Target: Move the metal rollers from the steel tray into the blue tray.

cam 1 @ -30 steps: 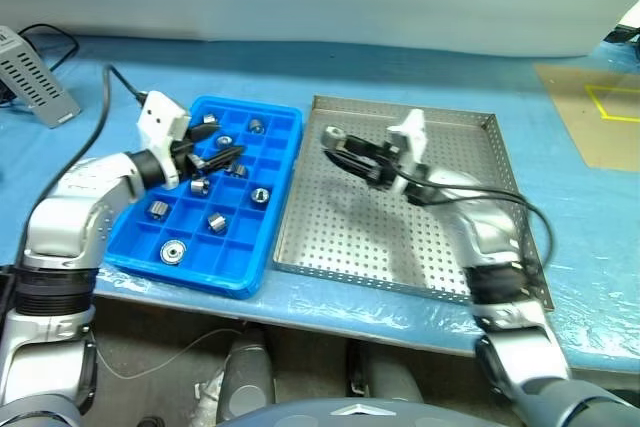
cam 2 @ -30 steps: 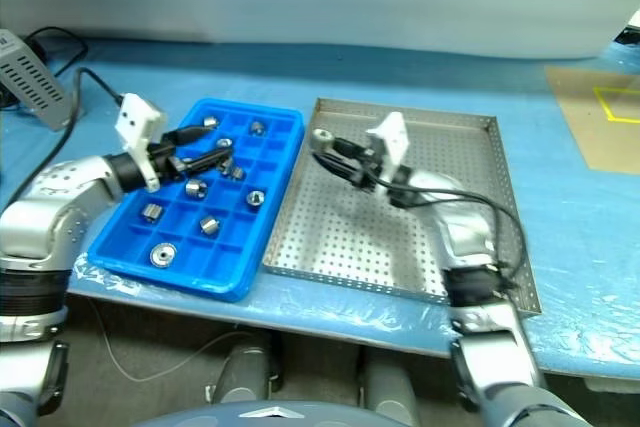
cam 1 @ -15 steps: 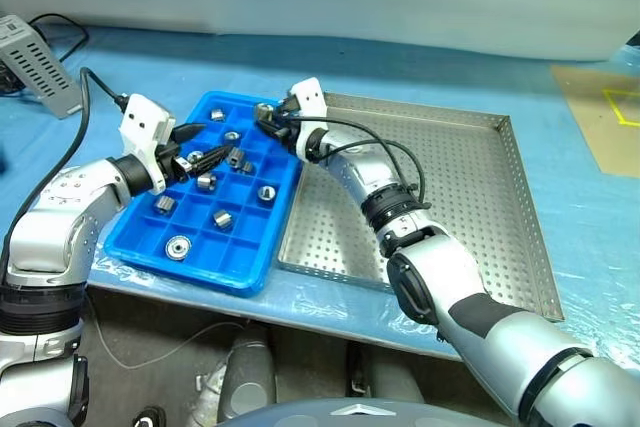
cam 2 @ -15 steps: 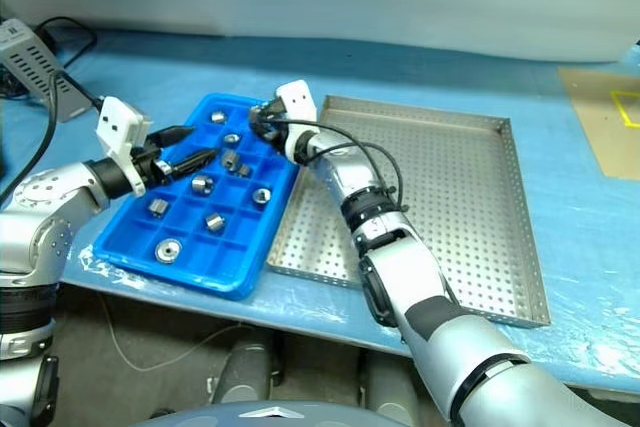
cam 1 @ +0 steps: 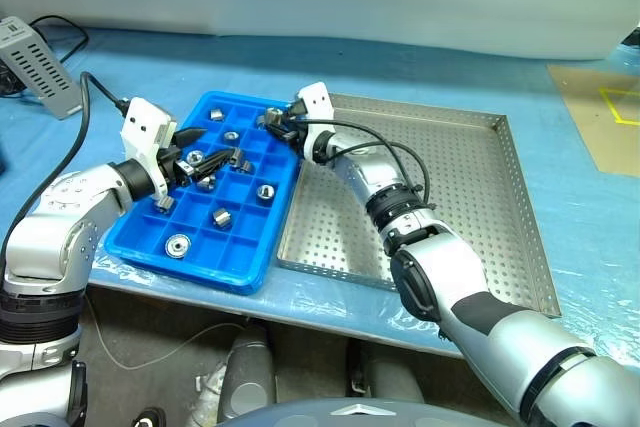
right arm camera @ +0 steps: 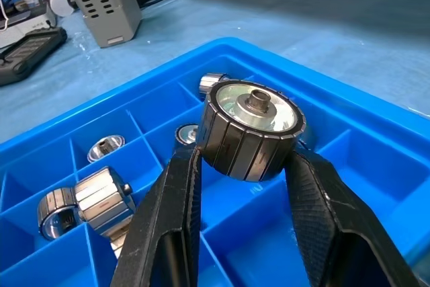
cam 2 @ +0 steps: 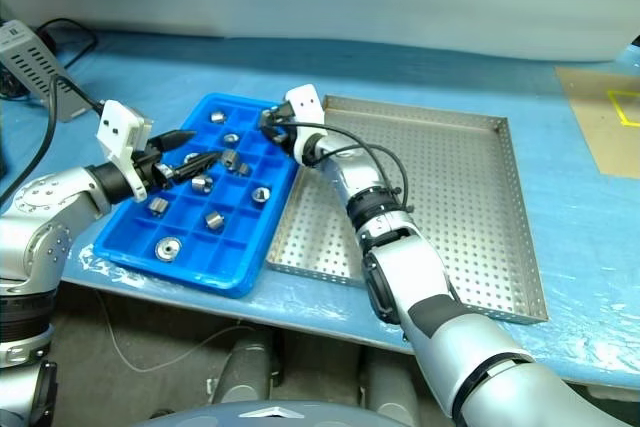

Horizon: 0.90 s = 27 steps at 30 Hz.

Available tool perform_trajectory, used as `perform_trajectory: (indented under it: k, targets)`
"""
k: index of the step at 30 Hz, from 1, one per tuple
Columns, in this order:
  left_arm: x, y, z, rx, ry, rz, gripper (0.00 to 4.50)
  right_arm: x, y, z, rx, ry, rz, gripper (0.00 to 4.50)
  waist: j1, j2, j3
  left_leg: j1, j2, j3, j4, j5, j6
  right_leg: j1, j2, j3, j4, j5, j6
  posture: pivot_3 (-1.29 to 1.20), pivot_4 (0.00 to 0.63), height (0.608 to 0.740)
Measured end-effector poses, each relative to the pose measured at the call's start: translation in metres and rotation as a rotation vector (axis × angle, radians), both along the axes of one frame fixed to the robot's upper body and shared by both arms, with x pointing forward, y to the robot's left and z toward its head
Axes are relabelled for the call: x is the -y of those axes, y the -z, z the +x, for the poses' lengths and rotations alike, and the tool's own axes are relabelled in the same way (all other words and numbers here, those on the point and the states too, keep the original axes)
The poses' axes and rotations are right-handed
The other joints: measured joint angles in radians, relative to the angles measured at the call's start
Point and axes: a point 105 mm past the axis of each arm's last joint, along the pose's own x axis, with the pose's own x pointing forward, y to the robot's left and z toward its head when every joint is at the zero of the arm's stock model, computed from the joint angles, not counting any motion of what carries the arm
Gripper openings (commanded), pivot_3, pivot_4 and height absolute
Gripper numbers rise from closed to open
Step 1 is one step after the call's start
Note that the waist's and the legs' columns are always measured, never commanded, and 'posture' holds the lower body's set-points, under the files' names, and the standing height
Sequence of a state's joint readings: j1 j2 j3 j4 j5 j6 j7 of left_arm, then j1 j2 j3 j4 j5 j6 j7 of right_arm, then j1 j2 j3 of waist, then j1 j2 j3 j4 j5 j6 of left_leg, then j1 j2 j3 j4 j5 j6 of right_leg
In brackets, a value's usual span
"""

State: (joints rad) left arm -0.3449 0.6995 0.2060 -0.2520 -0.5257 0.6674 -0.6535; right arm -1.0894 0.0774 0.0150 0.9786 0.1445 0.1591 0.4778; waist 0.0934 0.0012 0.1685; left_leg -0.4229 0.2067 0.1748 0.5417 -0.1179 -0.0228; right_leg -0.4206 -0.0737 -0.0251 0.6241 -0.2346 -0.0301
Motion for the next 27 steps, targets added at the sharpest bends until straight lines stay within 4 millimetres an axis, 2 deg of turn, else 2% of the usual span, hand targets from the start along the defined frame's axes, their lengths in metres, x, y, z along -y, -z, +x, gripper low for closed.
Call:
perform_trajectory:
  k: [3,8,14,18,20,22,24,27]
  targets:
    - [0.0,0.0,0.0,-0.002,0.0,0.0,3.66,0.005,0.009,0.003,-0.017,0.043,-0.021,3.43,0.0,0.0,0.0,0.0,0.0,0.0,0.0,0.0,0.0,0.0,0.0,0.0,0.0,0.0,0.0,0.08,0.15,0.74]
    - [0.001,-0.002,0.001,0.001,0.002,0.0,3.66,0.008,0.011,0.004,-0.024,0.06,-0.022,3.43,0.0,0.0,0.0,0.0,0.0,0.0,0.0,0.0,0.0,0.0,0.0,0.0,0.0,0.0,0.0,0.07,0.15,0.74]
    - [0.002,-0.005,0.002,0.011,0.008,-0.001,3.66,0.006,0.0,0.0,0.025,0.018,-0.002,3.43,0.0,0.0,0.0,0.0,0.0,0.0,0.0,0.0,0.0,0.0,0.0,0.0,0.0,0.0,0.0,0.06,0.15,0.74]
    - [0.003,-0.005,0.002,0.01,0.013,-0.001,3.66,-0.005,-0.021,-0.02,0.071,-0.152,0.088,3.43,0.0,0.0,0.0,0.0,0.0,0.0,0.0,0.0,0.0,0.0,0.0,0.0,0.0,0.0,0.0,0.07,0.15,0.74]
    - [0.0,-0.005,0.002,0.005,0.013,0.01,3.66,-0.013,-0.031,-0.032,0.128,-0.247,0.064,3.43,-0.001,0.0,0.0,0.0,0.0,0.0,0.0,0.0,0.0,0.0,0.001,0.0,0.0,0.0,0.0,0.07,0.15,0.74]
    - [-0.015,-0.004,0.001,-0.005,-0.014,0.039,3.66,-0.026,-0.031,-0.049,0.188,-0.36,-0.006,3.43,-0.006,-0.001,0.0,0.002,0.001,0.0,0.0,0.0,0.0,0.0,0.001,0.0,0.0,0.0,0.0,0.09,0.15,0.74]
    - [-0.037,-0.004,0.002,-0.009,-0.072,0.067,3.66,-0.039,-0.019,-0.058,0.184,-0.418,-0.057,3.43,-0.01,0.0,0.0,0.002,0.001,0.0,-0.001,0.001,-0.001,0.0,0.001,0.0,0.001,0.0,0.0,0.11,0.15,0.74]
    - [-0.06,-0.009,0.004,0.009,-0.145,0.076,3.66,-0.053,0.0,-0.06,0.138,-0.417,-0.098,3.43,-0.005,-0.001,0.0,0.002,0.0,-0.001,-0.001,0.001,-0.001,0.0,0.0,0.0,0.0,0.0,0.0,0.12,0.15,0.74]
